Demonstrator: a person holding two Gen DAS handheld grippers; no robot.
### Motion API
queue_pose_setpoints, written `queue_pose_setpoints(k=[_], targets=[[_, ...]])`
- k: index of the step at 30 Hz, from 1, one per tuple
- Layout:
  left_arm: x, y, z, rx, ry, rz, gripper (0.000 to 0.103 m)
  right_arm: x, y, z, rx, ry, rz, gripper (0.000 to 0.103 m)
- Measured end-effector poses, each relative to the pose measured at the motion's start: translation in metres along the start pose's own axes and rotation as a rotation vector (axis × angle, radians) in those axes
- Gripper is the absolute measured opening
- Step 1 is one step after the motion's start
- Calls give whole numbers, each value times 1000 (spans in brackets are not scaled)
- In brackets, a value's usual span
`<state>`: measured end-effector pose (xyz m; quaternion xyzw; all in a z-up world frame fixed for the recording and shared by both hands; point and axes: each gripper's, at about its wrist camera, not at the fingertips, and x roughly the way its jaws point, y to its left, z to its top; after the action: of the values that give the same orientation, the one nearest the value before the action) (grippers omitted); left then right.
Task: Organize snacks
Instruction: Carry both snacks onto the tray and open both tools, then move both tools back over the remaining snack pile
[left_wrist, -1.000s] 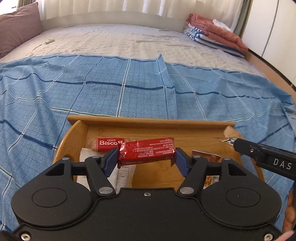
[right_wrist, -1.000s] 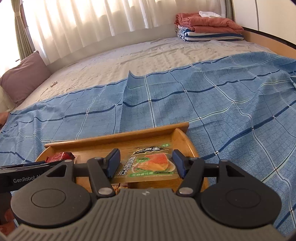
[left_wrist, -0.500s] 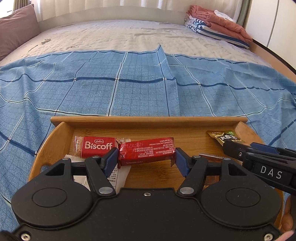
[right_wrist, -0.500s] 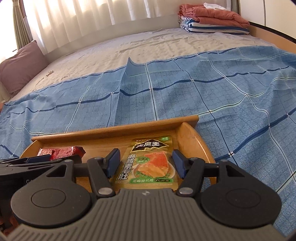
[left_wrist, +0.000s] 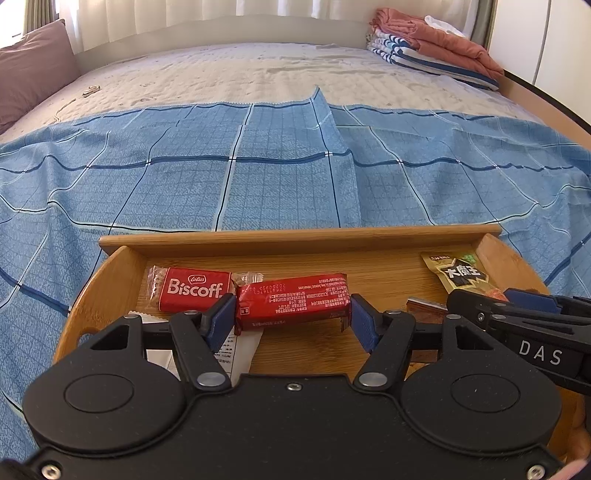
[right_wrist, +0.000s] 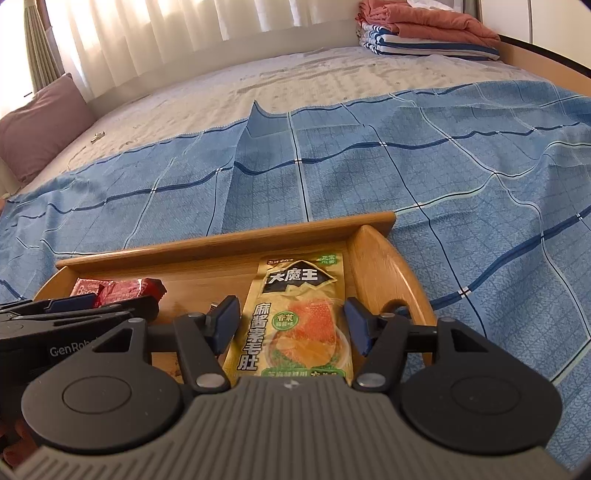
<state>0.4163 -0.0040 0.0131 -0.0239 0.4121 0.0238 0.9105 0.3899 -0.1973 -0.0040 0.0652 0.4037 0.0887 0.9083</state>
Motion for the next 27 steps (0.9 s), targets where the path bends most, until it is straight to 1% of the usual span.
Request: queue_pose_setpoints(k=[3, 4, 6, 7, 9, 13, 18, 21, 27], targets=[[-1, 1, 1, -17, 1, 4, 67, -4, -1, -1, 6, -10, 0, 71], [-3, 3, 1, -32, 4, 2, 73, -8, -1, -2, 5, -22, 4, 77], [-8, 7, 1, -57, 1, -10, 80, -16, -1, -2, 10, -38, 15, 81], [-12, 8, 1, -62, -4, -15, 82, -20, -1, -2, 12, -46, 16, 83], [-20, 10, 1, -60, -11, -19, 85, -29, 0, -1, 9, -61, 24, 83], [-43, 13, -4, -51, -29, -30, 86, -53, 4, -3, 9, -96, 47, 89], [-75, 14, -16, -15, -54, -35, 88, -84, 15, -14, -37, -123, 61, 90], [-99, 17, -30, -7, -64, -59, 89, -104, 21, -24, -54, -128, 66, 91], [-146, 25, -66, 9, -96, -120, 89, -149, 25, -57, -95, -166, 79, 92]])
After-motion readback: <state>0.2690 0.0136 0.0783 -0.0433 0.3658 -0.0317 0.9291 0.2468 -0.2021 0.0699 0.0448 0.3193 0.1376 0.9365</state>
